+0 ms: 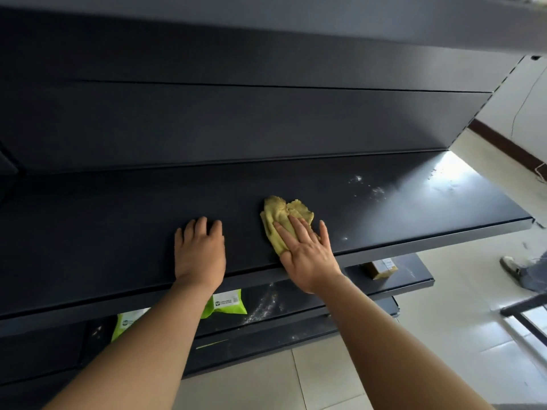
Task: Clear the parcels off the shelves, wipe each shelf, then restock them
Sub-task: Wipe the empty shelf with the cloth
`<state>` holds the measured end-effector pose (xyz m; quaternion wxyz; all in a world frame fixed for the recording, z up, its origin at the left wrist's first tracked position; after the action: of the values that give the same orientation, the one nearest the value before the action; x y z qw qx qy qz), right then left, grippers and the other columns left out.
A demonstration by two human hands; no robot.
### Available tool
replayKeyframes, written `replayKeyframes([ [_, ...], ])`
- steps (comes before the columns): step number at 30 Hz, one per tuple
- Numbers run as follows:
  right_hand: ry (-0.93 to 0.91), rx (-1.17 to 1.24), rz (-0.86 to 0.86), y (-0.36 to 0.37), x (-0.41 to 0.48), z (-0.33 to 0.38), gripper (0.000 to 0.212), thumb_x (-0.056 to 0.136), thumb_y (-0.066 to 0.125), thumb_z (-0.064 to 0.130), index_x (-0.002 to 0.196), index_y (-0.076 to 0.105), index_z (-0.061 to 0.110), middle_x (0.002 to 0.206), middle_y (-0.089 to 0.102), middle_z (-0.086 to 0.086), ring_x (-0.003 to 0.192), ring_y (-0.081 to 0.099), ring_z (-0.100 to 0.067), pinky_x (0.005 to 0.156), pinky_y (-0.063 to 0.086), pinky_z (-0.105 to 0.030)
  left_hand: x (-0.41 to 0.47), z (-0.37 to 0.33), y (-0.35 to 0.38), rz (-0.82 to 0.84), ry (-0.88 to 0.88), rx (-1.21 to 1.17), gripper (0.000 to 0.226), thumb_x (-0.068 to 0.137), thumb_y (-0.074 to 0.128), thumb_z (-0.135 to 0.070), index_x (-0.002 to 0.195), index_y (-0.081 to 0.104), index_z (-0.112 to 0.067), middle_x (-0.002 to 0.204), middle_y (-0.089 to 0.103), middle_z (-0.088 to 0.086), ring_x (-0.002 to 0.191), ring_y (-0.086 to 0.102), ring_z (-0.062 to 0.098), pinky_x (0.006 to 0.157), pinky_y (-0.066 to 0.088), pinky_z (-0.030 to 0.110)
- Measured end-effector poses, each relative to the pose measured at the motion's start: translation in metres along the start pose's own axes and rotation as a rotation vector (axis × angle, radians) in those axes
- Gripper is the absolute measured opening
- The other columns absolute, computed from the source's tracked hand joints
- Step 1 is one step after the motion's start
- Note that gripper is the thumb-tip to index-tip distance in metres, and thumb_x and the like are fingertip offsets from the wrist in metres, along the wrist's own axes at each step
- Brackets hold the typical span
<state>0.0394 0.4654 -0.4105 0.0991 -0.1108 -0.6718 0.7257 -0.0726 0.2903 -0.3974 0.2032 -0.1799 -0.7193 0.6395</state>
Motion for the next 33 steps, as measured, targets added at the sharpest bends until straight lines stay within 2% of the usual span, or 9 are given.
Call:
replayKeyframes([
  [7,0.120,-0.040,-0.006,-0.005,-0.013,-0.114,0.060,0.097,0.018,0.039,0.153,-0.002,0.037,0.163,-0.003,0.002,0.149,-0.006,-0.015,0.116,-0.016,-0.048,0.019,-0.068,0.018,-0.040,-0.033,-0.132,0.041,0.102,0.033,-0.029,0.139,0.042,-0.016,0.149,0.033,0.008,0.139,0.026,0.029,0.116,0.016,0.048],
  [13,0.185,-0.047,0.017,-0.011,-0.010,-0.173,0.058,0.100,0.020,0.038,0.153,-0.002,0.036,0.163,-0.006,0.001,0.149,-0.010,-0.015,0.118,-0.014,-0.045,0.023,-0.073,0.026,-0.161,-0.112,-0.249,0.038,0.097,0.045,-0.023,0.132,0.054,-0.012,0.142,0.044,0.012,0.135,0.035,0.032,0.116,0.017,0.051],
  [20,0.007,0.046,-0.011,-0.011,0.012,-0.152,0.058,0.099,0.030,0.034,0.154,0.010,0.034,0.163,-0.003,-0.008,0.149,-0.006,-0.024,0.121,-0.003,-0.037,0.023,-0.077,0.028,-0.176,-0.120,-0.210,0.038,0.098,0.043,-0.023,0.133,0.054,-0.011,0.142,0.044,0.012,0.135,0.034,0.032,0.116,0.015,0.050],
  [33,-0.313,0.018,0.091,-0.005,0.109,-0.043,0.057,0.100,0.024,0.041,0.153,0.005,0.036,0.162,-0.004,-0.007,0.149,-0.005,-0.026,0.121,-0.002,-0.039,0.024,-0.075,0.032,-0.181,-0.132,-0.202,0.041,0.100,0.036,-0.030,0.138,0.048,-0.019,0.146,0.040,0.004,0.138,0.030,0.023,0.119,0.012,0.044],
])
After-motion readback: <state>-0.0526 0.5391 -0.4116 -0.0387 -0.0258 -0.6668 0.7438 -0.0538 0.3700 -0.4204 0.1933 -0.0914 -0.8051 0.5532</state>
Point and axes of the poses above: each hand's wrist, its own x-axis towards the middle knuckle, its own y-axis out of the palm, z = x × y, the point moved 3 cm from there along x, towards the middle knuckle
